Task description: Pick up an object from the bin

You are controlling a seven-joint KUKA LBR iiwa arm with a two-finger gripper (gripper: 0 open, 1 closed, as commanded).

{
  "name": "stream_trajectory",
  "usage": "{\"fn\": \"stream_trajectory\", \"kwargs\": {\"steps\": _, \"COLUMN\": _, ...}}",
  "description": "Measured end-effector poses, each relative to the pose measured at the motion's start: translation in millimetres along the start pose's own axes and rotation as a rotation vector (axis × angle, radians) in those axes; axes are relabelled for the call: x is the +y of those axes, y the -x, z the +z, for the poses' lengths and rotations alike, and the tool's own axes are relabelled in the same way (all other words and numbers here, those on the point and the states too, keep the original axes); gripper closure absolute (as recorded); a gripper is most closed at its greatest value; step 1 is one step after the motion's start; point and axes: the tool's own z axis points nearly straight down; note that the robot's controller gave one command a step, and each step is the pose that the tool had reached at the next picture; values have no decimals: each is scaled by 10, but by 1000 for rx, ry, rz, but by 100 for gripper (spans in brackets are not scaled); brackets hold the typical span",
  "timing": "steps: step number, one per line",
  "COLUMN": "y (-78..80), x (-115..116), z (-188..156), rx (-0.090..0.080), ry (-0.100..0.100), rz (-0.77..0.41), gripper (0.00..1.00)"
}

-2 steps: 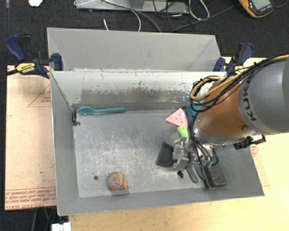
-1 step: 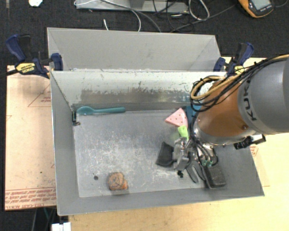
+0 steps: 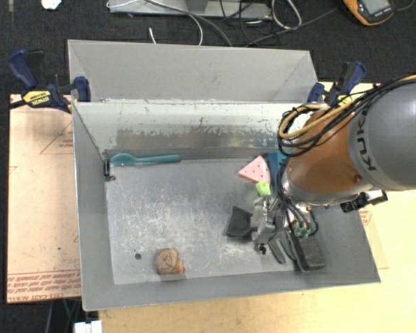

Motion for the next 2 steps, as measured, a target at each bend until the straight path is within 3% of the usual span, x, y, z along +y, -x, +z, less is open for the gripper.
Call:
{"fn": "stream_trajectory", "kwargs": {"steps": 1, "y": 20, "x": 3, "z": -251, "rx": -6, "ry": 1, "rz": 0, "gripper": 100}}
{"fn": "stream_trajectory", "kwargs": {"steps": 2, "y": 4, "x": 5, "z": -576, "rx": -1, "ry": 1, "rz": -1, "gripper": 100}}
